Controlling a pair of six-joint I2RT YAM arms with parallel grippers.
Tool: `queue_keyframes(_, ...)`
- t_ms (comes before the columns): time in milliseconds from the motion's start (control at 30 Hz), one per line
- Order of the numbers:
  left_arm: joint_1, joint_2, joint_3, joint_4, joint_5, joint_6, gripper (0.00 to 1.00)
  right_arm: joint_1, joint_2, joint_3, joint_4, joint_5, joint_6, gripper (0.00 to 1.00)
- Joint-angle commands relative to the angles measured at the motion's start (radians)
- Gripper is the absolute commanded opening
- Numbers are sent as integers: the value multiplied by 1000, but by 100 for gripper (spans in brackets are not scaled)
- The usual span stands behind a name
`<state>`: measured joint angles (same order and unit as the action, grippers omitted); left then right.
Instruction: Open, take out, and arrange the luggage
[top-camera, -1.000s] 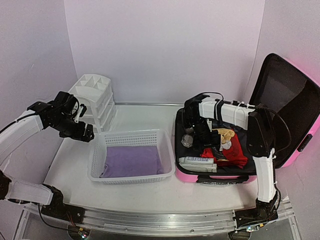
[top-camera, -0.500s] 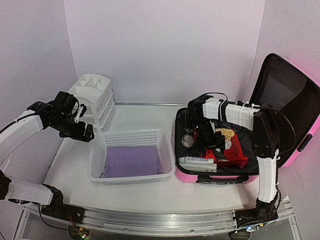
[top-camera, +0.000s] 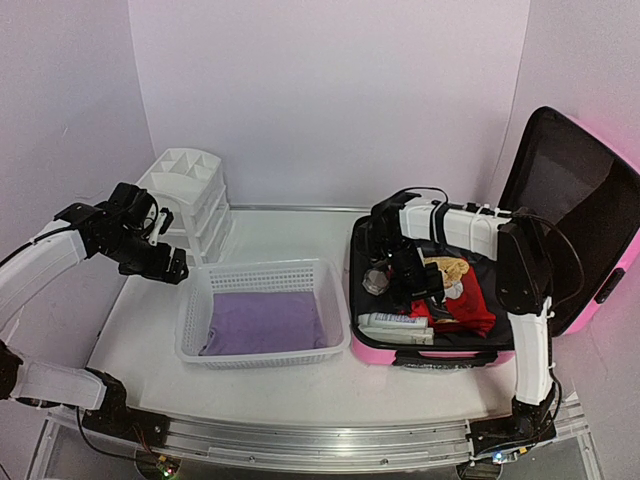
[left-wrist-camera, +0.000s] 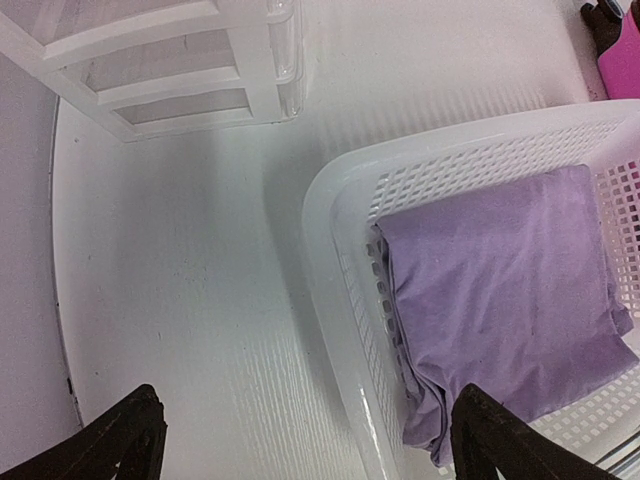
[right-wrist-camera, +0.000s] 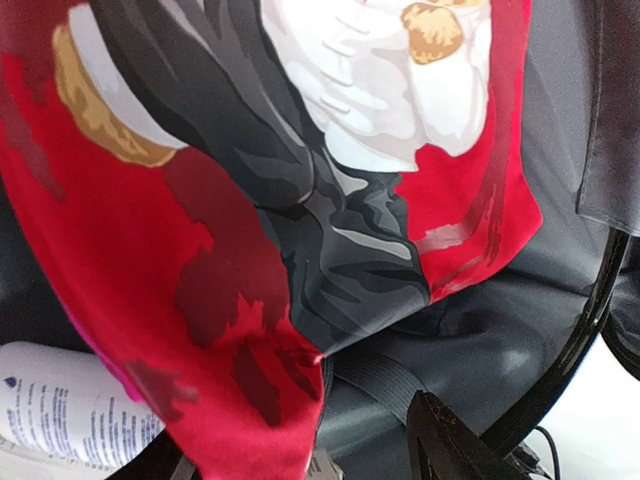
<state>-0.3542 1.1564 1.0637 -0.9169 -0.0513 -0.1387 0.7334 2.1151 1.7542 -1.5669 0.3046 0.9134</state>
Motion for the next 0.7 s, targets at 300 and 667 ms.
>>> queue_keyframes(300, 3, -14, 16, 10, -2, 3, 100, -6, 40, 58, -116, -2, -64, 50)
queue_keyframes(667, 3, -22, 19, 6, -4, 0, 99, -6, 22, 28, -56, -32, -115, 15)
